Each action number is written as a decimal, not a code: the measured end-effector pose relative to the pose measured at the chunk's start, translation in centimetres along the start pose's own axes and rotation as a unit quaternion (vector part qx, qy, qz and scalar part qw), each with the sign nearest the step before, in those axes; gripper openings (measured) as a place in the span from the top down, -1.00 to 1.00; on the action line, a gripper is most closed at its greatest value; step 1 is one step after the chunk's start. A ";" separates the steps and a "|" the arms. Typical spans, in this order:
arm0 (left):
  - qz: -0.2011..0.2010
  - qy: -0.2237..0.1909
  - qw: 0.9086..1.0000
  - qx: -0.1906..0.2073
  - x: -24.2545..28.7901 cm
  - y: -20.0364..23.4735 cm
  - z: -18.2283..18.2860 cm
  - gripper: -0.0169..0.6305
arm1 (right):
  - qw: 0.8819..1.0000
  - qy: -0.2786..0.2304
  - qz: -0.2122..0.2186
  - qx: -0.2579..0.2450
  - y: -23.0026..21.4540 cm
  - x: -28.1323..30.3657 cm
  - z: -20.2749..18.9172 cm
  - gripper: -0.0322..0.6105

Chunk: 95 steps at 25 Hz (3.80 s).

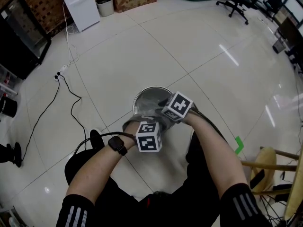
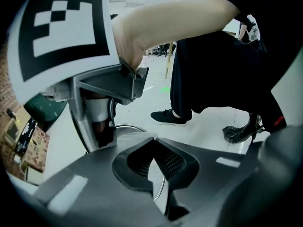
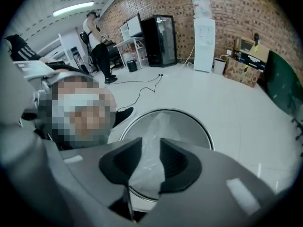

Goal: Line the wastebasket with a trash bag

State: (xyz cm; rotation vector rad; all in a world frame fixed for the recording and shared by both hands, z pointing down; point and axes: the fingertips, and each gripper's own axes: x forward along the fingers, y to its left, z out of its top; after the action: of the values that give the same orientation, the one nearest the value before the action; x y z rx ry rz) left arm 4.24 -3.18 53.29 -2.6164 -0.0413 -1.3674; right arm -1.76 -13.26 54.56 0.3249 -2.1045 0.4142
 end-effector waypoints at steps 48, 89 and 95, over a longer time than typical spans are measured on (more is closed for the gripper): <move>0.084 0.056 0.989 0.103 -2.7 5.2 -2.6 0.97 | 0.997 -0.043 -0.037 0.059 -3.6 -11.0 -4.4 0.88; -0.168 0.065 0.981 -0.077 6.9 -9.1 -3.9 0.70 | 0.985 0.171 0.001 -0.002 -3.7 -5.0 -14.8 0.35; -0.181 0.049 0.981 -0.058 5.7 -9.2 -2.1 0.62 | 0.986 0.166 -0.021 -0.001 -4.5 -5.6 -14.9 0.45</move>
State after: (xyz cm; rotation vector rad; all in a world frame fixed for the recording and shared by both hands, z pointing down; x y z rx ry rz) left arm 4.77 5.08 60.53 -2.7283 -0.4572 -1.6553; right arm 14.23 -10.80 58.11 0.2780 -1.7691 0.4116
